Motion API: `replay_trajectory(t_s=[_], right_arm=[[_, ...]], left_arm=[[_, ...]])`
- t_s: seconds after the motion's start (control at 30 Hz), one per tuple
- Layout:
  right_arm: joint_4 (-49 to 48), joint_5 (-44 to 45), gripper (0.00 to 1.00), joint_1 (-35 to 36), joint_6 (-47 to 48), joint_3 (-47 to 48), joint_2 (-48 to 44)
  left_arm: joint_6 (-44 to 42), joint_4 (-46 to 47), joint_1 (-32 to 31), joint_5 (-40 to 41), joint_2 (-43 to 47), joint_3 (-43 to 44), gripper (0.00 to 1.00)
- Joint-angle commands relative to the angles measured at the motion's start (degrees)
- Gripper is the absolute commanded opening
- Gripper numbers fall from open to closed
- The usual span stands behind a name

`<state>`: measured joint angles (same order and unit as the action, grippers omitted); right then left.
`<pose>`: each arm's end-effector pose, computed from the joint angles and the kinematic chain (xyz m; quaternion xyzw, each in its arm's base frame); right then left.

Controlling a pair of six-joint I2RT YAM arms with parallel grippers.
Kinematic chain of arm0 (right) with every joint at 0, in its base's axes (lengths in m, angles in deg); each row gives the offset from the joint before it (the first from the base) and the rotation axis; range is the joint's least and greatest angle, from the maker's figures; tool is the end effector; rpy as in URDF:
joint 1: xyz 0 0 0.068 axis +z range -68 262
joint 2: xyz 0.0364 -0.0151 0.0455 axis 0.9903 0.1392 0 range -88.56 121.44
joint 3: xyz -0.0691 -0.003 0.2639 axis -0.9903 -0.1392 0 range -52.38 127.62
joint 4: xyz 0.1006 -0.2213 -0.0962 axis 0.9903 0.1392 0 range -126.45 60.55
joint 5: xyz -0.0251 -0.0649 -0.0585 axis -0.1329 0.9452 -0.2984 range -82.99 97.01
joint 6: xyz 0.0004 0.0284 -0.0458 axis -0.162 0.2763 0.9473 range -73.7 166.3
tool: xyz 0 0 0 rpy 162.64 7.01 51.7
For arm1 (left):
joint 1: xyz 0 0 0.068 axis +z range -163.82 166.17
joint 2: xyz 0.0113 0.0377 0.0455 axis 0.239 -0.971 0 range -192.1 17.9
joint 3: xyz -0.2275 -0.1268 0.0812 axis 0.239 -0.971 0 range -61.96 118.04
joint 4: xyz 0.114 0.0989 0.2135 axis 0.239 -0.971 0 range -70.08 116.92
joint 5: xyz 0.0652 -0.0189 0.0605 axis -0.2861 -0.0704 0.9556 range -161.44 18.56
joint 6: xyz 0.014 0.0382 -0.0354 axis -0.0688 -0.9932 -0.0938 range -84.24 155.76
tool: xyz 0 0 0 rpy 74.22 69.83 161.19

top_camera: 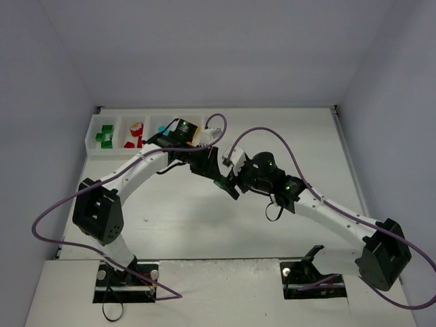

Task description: Sort the legos into containers by color

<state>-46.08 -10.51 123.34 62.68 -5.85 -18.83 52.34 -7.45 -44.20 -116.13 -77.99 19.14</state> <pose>0.2048 0.1945 0.2945 -0.4573 0.6347 0.2489 0.5711 0.3016 -0.2057 0.2964 0.2358 0.8446 -0.4553 0.1540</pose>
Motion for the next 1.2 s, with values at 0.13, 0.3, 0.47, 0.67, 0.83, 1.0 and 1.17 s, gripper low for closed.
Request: replay_trajectory(t_s=[0.13,0.3,0.47,0.67,0.83,1.0,1.17], right_arm=[[-1.89,-2.34,0.71,0.23,-0.12,-0.20,-0.13],[-2.24,-2.43,0.70,0.14,0.05,0.06,1.19],[-3.03,-1.99,0.63,0.14,0.32,0.24,1.98],[-4.08,-1.11,0.59,0.14,0.41,0.41,2.42],[-4.79,-1.20,0.59,0.14,0.23,0.59,3.04],[-5.31,-1.12,0.46,0.14,0.05,0.32,3.22],[-5.93,0.20,0.07,0.23,0.14,-0.64,2.60]], left_arm=[[-1.02,0.62,0.40,0.56,3.87,4.33,0.06],[-0.85,0.97,0.40,0.22,3.88,4.51,0.06],[0.21,2.03,0.40,-0.93,3.96,4.42,0.06],[0.30,1.85,0.31,-1.19,3.88,4.59,0.05],[1.00,2.55,0.31,-1.72,4.05,4.24,0.05],[1.44,3.08,0.40,-2.60,3.88,4.24,0.05],[1.44,2.82,0.40,-2.95,3.88,4.15,0.05]])
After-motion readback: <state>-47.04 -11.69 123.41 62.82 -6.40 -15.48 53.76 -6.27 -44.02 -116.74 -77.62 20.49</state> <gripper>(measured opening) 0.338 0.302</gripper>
